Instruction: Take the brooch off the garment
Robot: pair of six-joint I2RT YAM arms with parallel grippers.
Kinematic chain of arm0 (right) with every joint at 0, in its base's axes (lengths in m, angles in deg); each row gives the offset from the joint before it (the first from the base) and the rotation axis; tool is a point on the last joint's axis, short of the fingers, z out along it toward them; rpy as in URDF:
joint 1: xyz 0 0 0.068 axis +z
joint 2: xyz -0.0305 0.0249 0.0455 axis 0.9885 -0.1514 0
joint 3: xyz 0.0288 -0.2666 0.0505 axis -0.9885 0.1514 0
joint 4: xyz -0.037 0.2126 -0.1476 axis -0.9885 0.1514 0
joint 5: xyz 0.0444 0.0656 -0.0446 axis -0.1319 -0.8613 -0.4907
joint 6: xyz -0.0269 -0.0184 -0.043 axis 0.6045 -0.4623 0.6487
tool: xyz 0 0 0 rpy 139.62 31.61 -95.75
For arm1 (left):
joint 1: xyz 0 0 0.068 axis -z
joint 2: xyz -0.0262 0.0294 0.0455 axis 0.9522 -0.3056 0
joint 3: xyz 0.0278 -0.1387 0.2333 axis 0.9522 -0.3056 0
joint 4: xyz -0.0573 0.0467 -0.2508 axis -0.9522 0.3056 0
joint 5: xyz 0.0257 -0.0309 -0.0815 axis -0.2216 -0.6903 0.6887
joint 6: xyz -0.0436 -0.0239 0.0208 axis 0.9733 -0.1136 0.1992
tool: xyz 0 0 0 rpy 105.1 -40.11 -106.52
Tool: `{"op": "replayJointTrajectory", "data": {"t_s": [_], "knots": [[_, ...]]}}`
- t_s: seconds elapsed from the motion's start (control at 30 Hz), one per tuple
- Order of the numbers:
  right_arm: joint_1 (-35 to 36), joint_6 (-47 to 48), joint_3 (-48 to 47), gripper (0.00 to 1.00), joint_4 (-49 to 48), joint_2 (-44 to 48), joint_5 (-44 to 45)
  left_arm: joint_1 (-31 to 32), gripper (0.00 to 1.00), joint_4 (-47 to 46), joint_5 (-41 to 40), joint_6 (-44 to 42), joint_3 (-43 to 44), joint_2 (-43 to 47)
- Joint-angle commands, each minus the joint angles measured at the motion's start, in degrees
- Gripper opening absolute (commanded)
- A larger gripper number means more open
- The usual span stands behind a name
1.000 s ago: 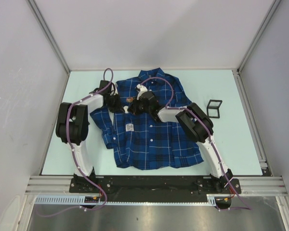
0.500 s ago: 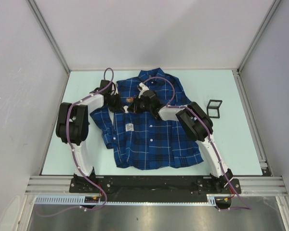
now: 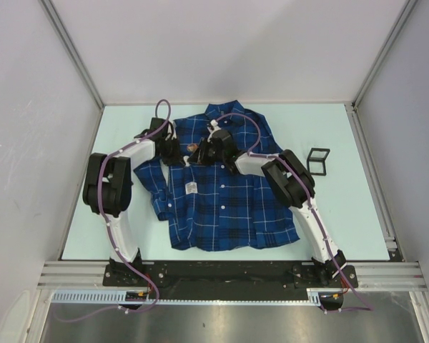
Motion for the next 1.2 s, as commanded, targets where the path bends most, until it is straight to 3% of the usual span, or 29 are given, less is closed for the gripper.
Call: {"op": "replayJointTrajectory", "data": {"t_s": [0.0, 0.43, 0.9, 1.17], "knots": [[-0.95, -2.88, 0.08, 0.22, -1.58, -1.57, -0.04, 1.25, 0.00, 2.56, 0.48, -1.28, 1.59, 2.46], [-1.48, -4.73, 3.42, 0.20, -5.62, -0.61, -0.13, 0.99, 0.25, 0.98, 1.97, -0.05, 1.50, 1.49], [0.02, 0.28, 3.51, 0.20, -4.92, 1.06, 2.42, -0.68, 0.24, -2.71, 6.37, 2.15, 0.89, -1.06], [0.28, 4.58, 3.16, 0.20, -2.64, 2.47, 5.31, -1.12, 0.13, -3.06, 5.49, 2.32, 0.97, -1.58]]}}
